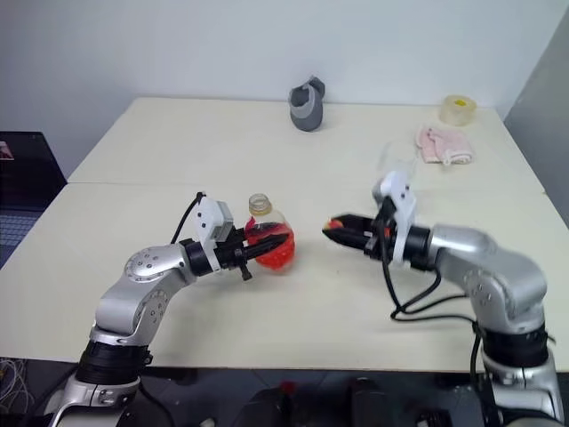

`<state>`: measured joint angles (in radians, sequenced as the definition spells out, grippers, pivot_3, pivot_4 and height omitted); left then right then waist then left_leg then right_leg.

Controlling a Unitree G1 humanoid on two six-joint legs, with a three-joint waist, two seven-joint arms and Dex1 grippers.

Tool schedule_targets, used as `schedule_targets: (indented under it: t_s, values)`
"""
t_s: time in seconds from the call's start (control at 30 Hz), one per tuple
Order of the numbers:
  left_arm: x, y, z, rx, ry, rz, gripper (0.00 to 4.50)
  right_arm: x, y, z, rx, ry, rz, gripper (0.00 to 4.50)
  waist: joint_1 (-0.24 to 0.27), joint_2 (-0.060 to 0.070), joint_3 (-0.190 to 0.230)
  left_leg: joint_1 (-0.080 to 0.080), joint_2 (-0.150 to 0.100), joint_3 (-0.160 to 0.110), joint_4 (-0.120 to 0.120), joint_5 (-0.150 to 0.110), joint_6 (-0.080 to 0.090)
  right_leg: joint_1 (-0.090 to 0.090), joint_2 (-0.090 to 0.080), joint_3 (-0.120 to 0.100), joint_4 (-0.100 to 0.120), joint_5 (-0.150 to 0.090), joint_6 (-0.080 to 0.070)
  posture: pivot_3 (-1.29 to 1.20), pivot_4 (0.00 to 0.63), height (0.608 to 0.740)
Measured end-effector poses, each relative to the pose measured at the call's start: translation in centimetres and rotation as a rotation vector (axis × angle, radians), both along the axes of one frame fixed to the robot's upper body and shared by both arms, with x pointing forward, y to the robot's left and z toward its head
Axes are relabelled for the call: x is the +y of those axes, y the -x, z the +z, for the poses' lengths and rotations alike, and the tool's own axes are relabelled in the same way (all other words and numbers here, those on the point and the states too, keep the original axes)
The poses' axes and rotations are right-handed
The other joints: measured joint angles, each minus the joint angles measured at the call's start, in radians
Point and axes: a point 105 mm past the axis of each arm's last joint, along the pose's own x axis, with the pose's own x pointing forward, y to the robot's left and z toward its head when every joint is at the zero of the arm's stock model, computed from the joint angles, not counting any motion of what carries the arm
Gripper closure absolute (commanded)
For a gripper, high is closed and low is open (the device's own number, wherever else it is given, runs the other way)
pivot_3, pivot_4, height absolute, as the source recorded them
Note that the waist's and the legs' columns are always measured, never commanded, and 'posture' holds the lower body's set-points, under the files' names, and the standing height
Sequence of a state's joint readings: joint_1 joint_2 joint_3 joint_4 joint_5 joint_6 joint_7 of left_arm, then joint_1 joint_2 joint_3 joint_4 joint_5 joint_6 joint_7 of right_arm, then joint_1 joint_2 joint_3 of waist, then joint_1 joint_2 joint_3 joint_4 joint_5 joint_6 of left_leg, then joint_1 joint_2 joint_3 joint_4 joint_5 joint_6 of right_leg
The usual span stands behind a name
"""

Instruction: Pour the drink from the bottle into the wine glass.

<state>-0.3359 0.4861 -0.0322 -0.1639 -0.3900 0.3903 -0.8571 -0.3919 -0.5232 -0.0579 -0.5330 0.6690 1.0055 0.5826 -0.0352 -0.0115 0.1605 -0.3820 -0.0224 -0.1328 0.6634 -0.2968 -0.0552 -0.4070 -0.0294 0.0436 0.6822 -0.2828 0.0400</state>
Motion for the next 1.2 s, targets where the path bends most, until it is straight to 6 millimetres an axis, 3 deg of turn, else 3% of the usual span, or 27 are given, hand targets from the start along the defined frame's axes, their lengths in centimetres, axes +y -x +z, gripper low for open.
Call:
schedule_targets:
  t_s: [0.07, 0.23, 0.5, 0.7, 0.83, 0.9, 1.0, 1.2]
  values:
    - [-0.4, 0.3, 0.3, -0.010, 0.006, -0.010, 3.48, -1.4, -0.4, -0.5, -0.081, 0.030, -0.150, 3.31, 0.002, -0.001, 0.000, 0.001, 0.000, 0.000, 0.000, 0.000, 0.000, 0.002, 0.002, -0.002, -0.001, 0.000, 0.000, 0.00, 0.150, 0.740]
    - [-1.0, 0.3, 0.4, -0.007, 0.032, -0.002, 3.48, -5.2, -0.6, -5.4, -0.066, 0.073, -0.496, 3.31, 0.006, -0.001, -0.001, 0.001, 0.000, 0.000, 0.000, 0.001, -0.003, 0.001, 0.003, 0.000, -0.001, 0.000, 0.000, 0.00, 0.150, 0.740]
    - [-2.5, 0.3, 0.7, -0.014, 0.047, -0.043, 3.48, -6.5, -1.5, -9.0, -0.017, 0.035, -0.744, 3.31, 0.002, -0.001, 0.000, 0.002, 0.000, 0.001, -0.001, 0.001, -0.003, 0.001, 0.006, 0.000, -0.001, 0.000, 0.000, 0.00, 0.150, 0.740]
    - [-2.6, 0.0, 1.2, -0.026, 0.048, -0.044, 3.48, -7.0, -2.4, -10.4, -0.009, 0.046, -0.802, 1.42, 0.003, 0.000, 0.000, 0.002, -0.001, 0.001, -0.001, 0.002, -0.003, 0.002, 0.006, 0.000, -0.001, 0.000, 0.000, 0.00, 0.150, 0.740]
    - [-2.8, 0.0, 1.2, -0.025, 0.060, -0.045, 3.48, -7.3, -2.7, -10.0, -0.036, 0.066, -0.802, 0.04, 0.003, 0.000, 0.000, 0.002, 0.000, 0.001, -0.001, 0.001, -0.003, 0.002, 0.006, 0.000, -0.001, 0.000, 0.000, 0.00, 0.150, 0.740]
    - [-2.7, 0.0, 1.1, -0.023, 0.059, -0.042, 3.48, -7.5, -2.6, -9.3, -0.061, 0.078, -0.792, 0.04, 0.003, 0.000, 0.000, 0.002, 0.000, 0.001, -0.001, 0.001, -0.003, 0.002, 0.006, 0.000, -0.001, 0.000, 0.000, 0.00, 0.150, 0.740]
    - [-2.1, -0.1, 0.9, -0.018, 0.055, -0.009, 3.48, -7.2, -1.8, -6.8, -0.127, 0.077, -0.737, 0.04, 0.002, 0.000, 0.000, 0.002, 0.000, 0.000, -0.001, 0.001, -0.002, 0.001, 0.006, 0.000, -0.001, 0.000, 0.000, 0.00, 0.150, 0.740]
    - [0.6, -1.8, 1.4, -0.044, 0.082, 0.183, 3.48, -2.8, 1.0, -1.8, -0.229, 0.002, -0.392, 0.04, 0.002, 0.000, 0.000, 0.002, 0.000, -0.001, -0.001, 0.001, -0.001, 0.002, 0.006, 0.000, -0.001, 0.000, 0.000, 0.00, 0.150, 0.740]
